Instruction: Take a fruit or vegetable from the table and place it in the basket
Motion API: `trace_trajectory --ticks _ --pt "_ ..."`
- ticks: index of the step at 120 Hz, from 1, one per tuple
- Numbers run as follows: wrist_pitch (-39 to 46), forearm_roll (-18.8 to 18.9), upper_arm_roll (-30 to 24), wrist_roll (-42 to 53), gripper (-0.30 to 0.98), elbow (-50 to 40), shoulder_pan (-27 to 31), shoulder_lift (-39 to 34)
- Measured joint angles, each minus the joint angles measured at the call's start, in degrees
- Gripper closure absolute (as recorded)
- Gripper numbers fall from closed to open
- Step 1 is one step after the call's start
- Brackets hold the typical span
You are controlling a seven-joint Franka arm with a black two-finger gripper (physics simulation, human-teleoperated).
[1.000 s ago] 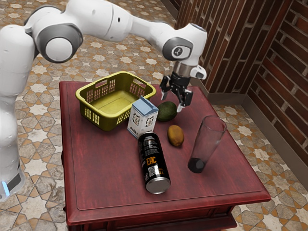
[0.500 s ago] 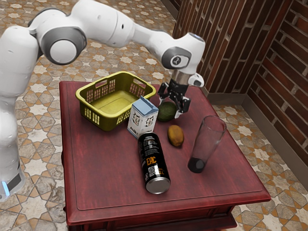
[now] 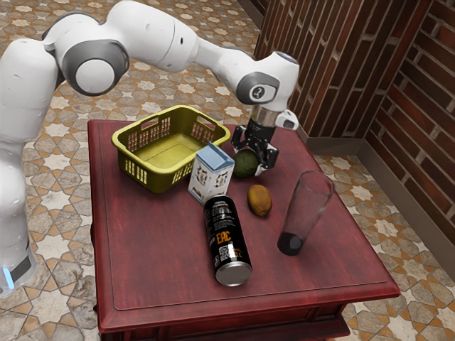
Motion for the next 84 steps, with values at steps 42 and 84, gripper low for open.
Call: trace_trajectory --ticks 42,84 --pt "0.44 0.59 -0.38 -0.52 0.27 6.08 -0.12 -1.13" --pt "-6.43 1.57 -0.22 -2.16 0.27 -6.18 -0.41 -23.67"
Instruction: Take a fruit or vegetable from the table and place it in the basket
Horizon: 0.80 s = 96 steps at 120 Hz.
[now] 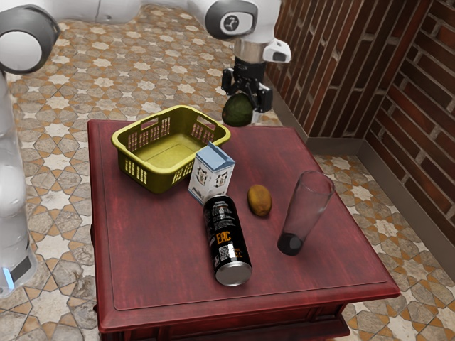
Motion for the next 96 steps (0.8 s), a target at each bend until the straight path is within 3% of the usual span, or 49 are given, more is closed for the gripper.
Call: trace_trajectory --ticks 14,29,36,45,60,96 --pt "-1.71 0.06 0.47 -0.75 0.27 -9.46 4.12 -7.77" --pt "-2.90 0.02 0.52 -1.39 0.27 -13.88 7.84 -9.56" --pt "-3.14 -0.02 0.53 -1.65 0.27 -14.64 8.23 -9.65" --pt "-3.24 -0.31 0.52 -2.13 0.13 -15.34 8.37 -9.52" --pt "-3.31 -0.82 0.52 -2.82 0.07 -15.60 8.43 -9.43" --pt "-4.45 -2.66 1.45 -2.98 0.01 -14.98 8.92 -8.63"
